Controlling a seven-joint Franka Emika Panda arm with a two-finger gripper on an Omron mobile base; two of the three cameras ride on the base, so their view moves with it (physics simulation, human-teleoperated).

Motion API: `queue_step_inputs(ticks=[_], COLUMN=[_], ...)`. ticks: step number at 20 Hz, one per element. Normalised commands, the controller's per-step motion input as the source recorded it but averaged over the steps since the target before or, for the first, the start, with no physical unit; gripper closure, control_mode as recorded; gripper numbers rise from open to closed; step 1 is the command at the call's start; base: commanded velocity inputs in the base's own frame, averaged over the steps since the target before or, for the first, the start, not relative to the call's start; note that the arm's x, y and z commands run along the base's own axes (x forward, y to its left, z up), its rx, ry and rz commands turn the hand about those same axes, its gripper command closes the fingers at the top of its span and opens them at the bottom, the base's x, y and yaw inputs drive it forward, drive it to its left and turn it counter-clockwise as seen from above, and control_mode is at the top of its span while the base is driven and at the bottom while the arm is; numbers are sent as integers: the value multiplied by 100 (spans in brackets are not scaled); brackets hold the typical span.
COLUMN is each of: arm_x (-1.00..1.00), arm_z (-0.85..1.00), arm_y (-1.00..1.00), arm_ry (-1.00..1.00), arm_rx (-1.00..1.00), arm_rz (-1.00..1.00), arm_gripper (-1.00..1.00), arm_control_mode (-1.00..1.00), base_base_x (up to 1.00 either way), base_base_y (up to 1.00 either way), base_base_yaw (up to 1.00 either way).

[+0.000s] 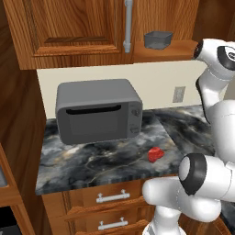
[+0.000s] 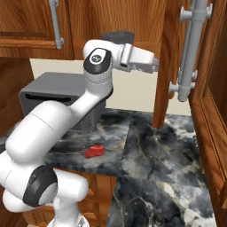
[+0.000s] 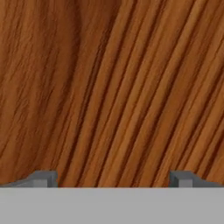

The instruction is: Retrieve the tupperware from the cabinet, then place the raw meat into the tupperware to avoid contamination.

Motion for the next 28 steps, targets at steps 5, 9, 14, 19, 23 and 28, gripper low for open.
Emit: queue_step_inputs(ticks=[5,9,14,19,23,28], arm_x=[-20,-45,-67,-69,-71,-75], arm_z=[0,0,-2,-4,0,0], arm_y=[-17,57,70,80,67,35], arm_ry=[-14,-10,-2,-1,0,0], arm_rx=[10,0,0,0,2,10], arm_rz=[7,1,9,10,12,15], arm_gripper=[-100,-100,-100,-100,-100,-100], arm_control_mode=[-100,-100,-100,-100,-100,-100], base_base_x=[0,0,0,0,0,0], base_base_y=[0,0,0,0,0,0], base_base_yaw=[0,0,0,0,0,0])
